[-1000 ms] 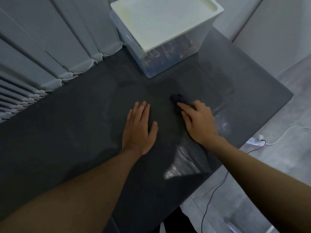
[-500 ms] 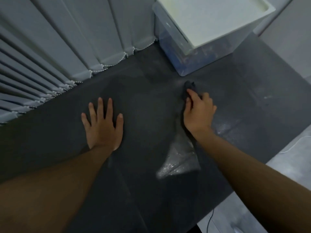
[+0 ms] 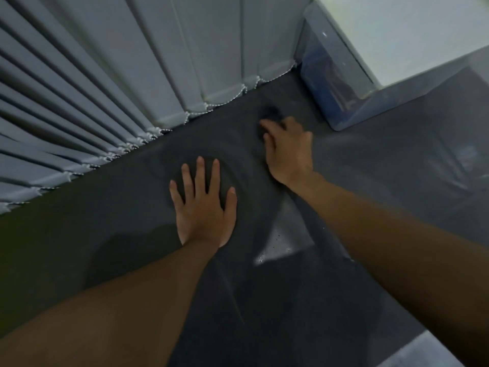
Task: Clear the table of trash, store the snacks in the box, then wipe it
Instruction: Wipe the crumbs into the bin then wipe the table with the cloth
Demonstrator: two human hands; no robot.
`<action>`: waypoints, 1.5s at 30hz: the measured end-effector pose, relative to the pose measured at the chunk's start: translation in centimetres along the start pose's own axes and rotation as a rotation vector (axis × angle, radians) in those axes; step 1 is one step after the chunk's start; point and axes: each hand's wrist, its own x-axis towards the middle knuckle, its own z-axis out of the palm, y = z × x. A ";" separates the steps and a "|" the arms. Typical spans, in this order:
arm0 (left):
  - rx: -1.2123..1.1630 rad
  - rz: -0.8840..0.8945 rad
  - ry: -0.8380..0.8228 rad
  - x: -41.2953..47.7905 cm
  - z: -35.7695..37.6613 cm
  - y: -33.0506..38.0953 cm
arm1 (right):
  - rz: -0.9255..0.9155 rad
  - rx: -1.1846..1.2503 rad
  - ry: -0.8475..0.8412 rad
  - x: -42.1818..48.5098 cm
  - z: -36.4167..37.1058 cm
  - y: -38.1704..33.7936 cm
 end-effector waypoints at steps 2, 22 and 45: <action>-0.003 0.005 -0.002 0.0 0.0 -0.1 | -0.218 -0.035 -0.052 0.6 0.5 0.4; 0.002 0.017 -0.015 0.1 -0.1 0.1 | -0.136 -0.022 -0.014 0.8 0.0 0.7; -0.074 0.387 0.050 -0.7 -0.2 0.6 | 0.168 -0.084 0.104 -12.7 -6.0 8.0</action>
